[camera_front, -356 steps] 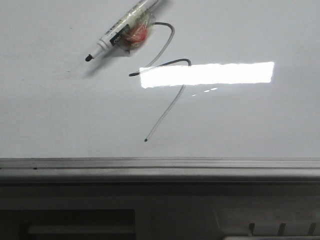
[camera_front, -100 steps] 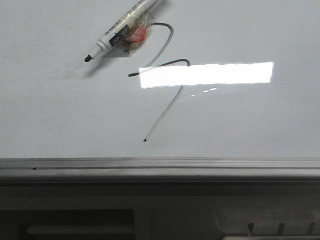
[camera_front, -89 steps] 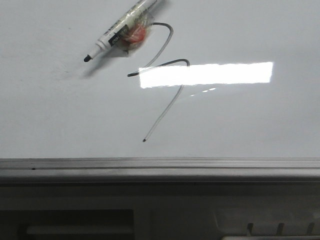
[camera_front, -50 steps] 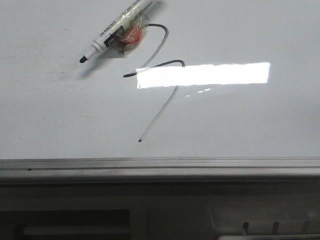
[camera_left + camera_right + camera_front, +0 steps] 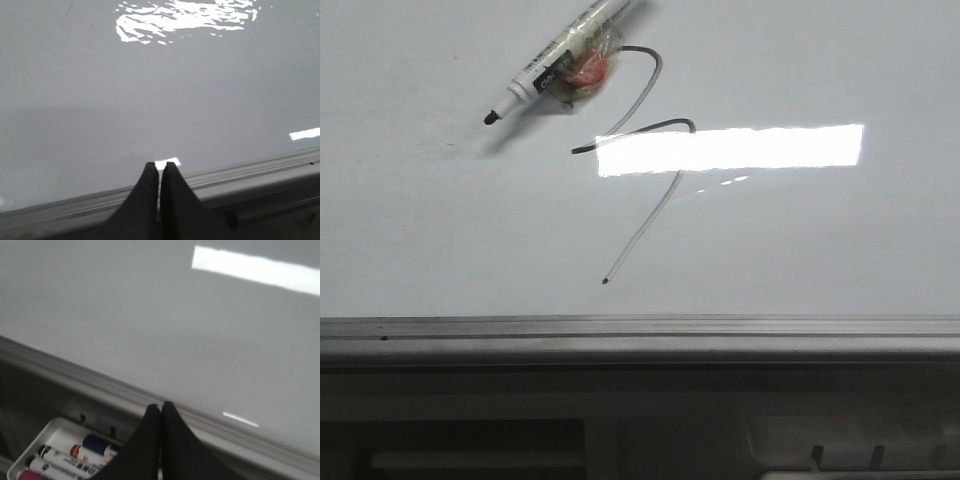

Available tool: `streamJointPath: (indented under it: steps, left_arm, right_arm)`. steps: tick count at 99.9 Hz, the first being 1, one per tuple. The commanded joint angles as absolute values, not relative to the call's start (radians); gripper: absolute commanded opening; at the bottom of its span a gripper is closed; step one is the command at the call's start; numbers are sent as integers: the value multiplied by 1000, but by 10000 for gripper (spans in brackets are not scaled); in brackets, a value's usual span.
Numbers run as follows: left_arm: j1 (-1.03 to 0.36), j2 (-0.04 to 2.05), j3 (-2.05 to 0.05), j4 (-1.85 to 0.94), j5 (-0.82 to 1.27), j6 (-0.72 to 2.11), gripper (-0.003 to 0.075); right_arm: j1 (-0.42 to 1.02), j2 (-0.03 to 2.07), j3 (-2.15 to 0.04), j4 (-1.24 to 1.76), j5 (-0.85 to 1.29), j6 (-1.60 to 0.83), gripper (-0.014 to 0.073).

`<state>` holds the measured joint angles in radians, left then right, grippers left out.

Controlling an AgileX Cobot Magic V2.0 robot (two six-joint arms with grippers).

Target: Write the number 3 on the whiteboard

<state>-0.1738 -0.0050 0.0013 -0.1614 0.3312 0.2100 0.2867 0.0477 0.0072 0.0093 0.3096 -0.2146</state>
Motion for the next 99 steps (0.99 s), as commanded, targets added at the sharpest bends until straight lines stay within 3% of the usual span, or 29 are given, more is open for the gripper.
streamJointPath:
  steps: [1, 31, 99]
  left_arm:
    - [-173, -29, 11, -165, 275, 199, -21]
    - [-173, -29, 11, -165, 275, 199, -21]
    - [-173, -29, 11, -169, 275, 199, -21]
  right_arm:
    - [281, 58, 37, 0, 306, -214, -49]
    - [281, -32, 37, 0, 318, -219, -49]
    - [281, -26, 37, 0, 318, -219, -49]
